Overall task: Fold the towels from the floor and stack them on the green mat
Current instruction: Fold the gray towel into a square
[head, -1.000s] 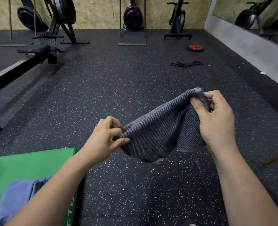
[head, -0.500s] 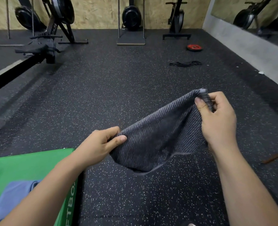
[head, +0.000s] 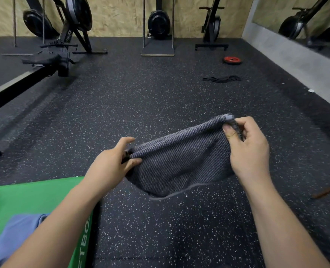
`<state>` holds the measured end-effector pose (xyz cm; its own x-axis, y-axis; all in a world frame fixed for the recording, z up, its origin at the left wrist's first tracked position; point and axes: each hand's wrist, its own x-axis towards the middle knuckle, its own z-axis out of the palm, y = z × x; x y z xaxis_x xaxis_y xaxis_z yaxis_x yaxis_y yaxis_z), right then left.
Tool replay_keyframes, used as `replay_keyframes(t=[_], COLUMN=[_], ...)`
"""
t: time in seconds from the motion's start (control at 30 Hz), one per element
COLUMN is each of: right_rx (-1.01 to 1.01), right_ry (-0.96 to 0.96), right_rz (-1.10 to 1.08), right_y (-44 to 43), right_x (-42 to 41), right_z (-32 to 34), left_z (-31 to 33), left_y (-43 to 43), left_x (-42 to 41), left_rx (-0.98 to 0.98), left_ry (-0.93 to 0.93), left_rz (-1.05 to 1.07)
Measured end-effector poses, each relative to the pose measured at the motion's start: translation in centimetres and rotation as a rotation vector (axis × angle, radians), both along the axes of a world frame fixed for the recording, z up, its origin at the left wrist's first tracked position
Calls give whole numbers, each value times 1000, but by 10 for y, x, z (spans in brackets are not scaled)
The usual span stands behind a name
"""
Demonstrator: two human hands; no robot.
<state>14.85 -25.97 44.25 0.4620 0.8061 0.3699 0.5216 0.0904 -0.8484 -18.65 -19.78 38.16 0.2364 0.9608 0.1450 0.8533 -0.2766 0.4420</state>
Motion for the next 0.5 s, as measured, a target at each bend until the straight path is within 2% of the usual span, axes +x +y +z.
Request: replay_keyframes(t=[0.1, 0.23, 0.4, 0.5], right_rx=[11, 9, -8, -23], right_ry=[-5, -1, 13, 8], right_rz=[7, 17, 15, -4], right_y=[0, 1, 4, 5], right_x=[-1, -4, -3, 1], right_z=[0, -2, -4, -5], left_z=[3, 12, 18, 17], left_y=[4, 4, 5, 7], left_x=[-3, -2, -3, -7], left_rx=[27, 28, 204, 111], left_ry=[-36, -186, -245, -326], left_rz=[82, 212, 243, 227])
